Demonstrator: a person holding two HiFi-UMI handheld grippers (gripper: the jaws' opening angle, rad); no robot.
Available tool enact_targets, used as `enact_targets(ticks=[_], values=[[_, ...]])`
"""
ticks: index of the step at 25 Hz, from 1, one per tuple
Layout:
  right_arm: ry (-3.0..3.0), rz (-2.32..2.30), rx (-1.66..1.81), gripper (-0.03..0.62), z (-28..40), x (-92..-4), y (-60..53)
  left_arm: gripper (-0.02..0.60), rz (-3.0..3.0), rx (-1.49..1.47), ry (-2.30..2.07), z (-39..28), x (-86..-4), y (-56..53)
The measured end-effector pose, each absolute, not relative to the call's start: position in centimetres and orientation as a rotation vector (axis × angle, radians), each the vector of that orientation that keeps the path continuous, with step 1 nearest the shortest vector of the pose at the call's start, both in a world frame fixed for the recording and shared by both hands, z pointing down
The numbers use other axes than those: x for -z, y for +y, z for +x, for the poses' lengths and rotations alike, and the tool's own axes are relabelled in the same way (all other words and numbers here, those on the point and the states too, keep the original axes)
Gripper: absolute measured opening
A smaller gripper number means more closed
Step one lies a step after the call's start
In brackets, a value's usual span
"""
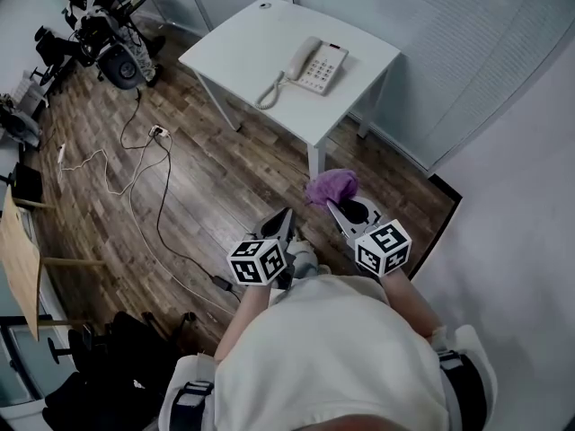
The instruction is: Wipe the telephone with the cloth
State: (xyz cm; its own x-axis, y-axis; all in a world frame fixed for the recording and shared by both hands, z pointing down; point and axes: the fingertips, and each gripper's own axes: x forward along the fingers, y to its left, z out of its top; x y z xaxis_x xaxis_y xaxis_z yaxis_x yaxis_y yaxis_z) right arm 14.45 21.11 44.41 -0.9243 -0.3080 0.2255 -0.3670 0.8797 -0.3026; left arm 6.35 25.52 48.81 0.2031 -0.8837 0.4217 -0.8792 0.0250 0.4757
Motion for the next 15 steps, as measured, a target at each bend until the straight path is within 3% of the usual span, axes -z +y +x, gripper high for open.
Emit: enact_targets(ticks=[15], values=[[-2.848,0.610,-0.518,0.046,12.1,-45.4,13.3,0.021,1.844,-0.002,-1.630,2.6,-49.5,17.1]])
